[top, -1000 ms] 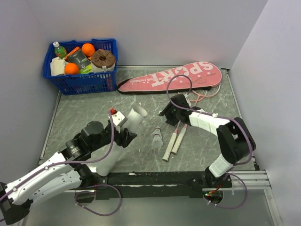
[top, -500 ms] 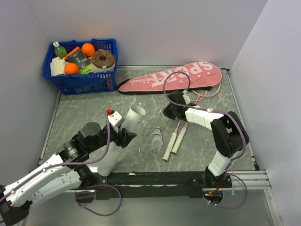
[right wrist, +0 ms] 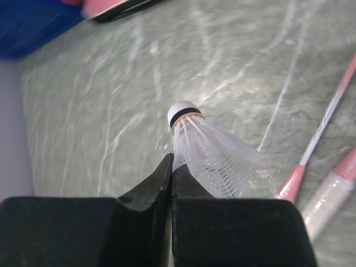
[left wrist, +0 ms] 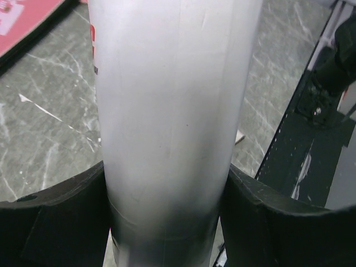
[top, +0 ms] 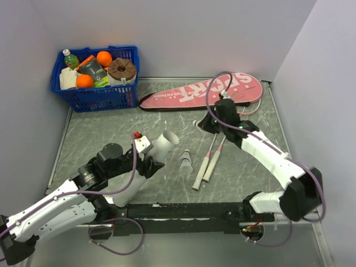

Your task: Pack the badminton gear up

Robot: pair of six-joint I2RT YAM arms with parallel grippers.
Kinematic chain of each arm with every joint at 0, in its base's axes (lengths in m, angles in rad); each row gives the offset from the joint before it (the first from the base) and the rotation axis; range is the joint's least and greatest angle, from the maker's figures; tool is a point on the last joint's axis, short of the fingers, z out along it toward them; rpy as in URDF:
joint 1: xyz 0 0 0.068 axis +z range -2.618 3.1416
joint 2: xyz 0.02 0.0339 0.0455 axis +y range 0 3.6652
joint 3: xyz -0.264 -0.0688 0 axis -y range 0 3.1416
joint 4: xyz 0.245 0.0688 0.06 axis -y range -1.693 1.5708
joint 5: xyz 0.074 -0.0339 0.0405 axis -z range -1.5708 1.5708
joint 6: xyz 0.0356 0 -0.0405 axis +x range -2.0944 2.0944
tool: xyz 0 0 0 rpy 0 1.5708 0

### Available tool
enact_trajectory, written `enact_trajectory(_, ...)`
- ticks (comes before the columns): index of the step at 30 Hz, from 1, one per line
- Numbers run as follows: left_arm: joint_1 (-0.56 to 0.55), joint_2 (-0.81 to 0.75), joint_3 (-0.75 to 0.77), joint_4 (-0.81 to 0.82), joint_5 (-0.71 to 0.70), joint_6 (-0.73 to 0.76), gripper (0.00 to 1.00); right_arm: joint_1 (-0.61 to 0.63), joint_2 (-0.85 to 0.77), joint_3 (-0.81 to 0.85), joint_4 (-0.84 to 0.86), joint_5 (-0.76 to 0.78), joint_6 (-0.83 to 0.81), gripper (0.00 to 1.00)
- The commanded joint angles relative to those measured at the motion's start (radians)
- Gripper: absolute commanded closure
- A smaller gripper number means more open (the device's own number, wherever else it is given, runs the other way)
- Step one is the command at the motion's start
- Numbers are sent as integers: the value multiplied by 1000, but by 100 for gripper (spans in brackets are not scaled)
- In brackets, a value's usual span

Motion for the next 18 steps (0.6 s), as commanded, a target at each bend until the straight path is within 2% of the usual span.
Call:
enact_trajectory(1,-6,75,45,26,80,67,99,-8,-160,127,-221,-228,-305,100)
enact_trajectory(9,-18,193,128,-22,63,232,99,-6,-349,259,-526,-365,-502,100)
enact_trajectory(12,-24,207,132,-25,69,271,99,-6,-373,299,-640,-486,-562,100)
enact_trajectory(18,-44,217,129,-37,100,293,99,-3,-412,286,-687,-656,-620,100)
